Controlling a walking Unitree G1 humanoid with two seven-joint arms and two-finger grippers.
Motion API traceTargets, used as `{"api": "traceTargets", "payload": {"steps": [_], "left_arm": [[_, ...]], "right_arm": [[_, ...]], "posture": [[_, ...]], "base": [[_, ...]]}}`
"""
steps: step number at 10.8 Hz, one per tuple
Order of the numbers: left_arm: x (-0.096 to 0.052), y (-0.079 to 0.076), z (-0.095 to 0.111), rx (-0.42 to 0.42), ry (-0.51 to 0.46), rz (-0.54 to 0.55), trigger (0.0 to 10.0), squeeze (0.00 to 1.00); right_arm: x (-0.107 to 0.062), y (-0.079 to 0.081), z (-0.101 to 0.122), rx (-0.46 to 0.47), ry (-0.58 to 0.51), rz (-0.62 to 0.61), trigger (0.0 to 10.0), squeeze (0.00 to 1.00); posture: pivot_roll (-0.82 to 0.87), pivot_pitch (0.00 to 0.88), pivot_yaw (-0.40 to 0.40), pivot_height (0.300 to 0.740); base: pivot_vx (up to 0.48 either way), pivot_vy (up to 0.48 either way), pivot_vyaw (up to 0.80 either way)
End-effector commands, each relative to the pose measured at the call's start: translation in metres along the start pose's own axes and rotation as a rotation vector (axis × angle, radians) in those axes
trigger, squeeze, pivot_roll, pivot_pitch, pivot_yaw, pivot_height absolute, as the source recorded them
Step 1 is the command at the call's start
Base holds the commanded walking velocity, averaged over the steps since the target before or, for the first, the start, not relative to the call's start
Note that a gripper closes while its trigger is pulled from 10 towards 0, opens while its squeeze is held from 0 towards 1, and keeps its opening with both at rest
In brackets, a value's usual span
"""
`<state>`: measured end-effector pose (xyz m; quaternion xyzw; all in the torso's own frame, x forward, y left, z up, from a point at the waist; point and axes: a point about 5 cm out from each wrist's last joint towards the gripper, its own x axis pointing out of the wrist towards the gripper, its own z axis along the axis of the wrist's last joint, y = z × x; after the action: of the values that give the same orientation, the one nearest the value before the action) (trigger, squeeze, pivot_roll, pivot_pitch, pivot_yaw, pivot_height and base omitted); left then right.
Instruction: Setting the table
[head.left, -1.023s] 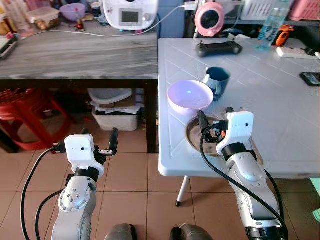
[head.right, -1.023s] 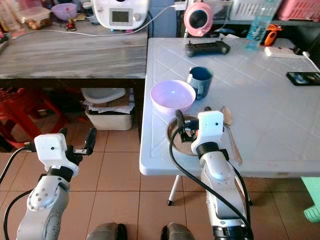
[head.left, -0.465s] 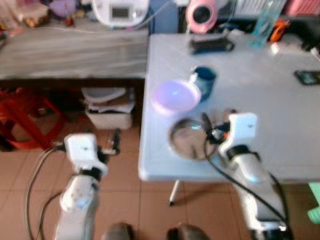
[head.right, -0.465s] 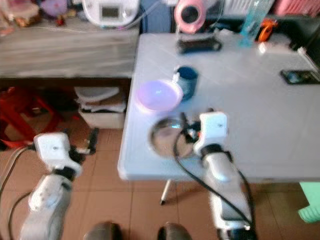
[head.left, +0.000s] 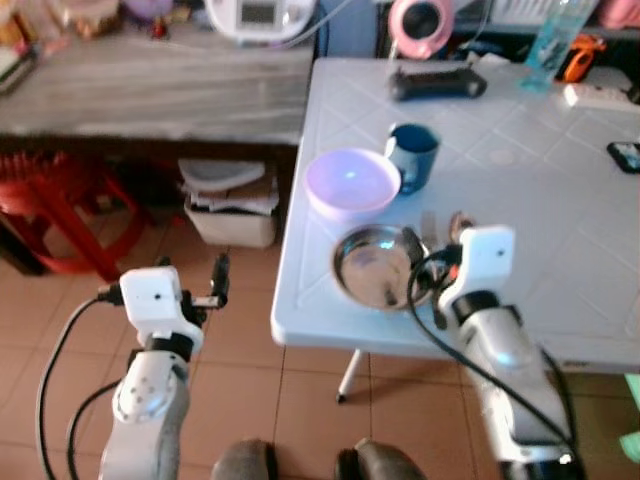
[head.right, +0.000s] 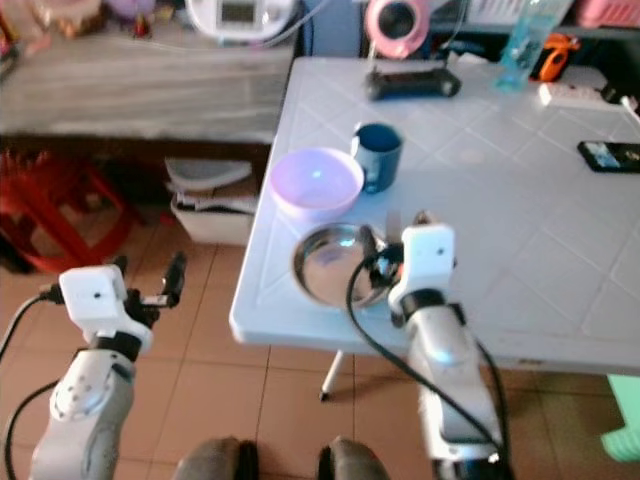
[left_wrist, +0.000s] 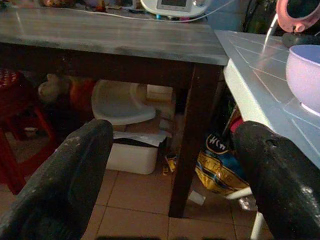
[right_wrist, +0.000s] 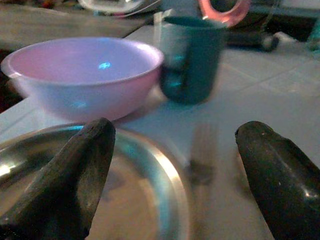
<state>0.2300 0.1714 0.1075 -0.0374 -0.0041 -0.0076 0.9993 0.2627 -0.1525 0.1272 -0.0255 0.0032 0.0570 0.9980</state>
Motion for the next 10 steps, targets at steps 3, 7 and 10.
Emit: {"api": "traceTargets", "payload": {"steps": [3,7,10], "left_arm": [[-0.002,-0.004,0.001,-0.004,0.007,-0.047,10.0,0.00],[-0.005,-0.007,0.000,-0.004,0.013,-0.072,10.0,0.00],[-0.004,-0.007,0.000,-0.001,0.013,-0.074,10.0,0.00]], "right_arm": [[-0.005,-0.014,-0.012,0.030,0.089,-0.080,10.0,0.00],[-0.007,-0.019,-0.023,0.085,0.166,-0.108,10.0,0.00],[-0.008,-0.015,-0.027,0.125,0.206,-0.078,2.3,0.00]], "posture": [[-0.02,0.135,0.002,0.740],[-0.02,0.147,-0.002,0.740],[-0.02,0.149,-0.005,0.740]], "base": [[0.000,0.000,0.00],[0.000,0.000,0.00],[0.000,0.000,0.00]]}}
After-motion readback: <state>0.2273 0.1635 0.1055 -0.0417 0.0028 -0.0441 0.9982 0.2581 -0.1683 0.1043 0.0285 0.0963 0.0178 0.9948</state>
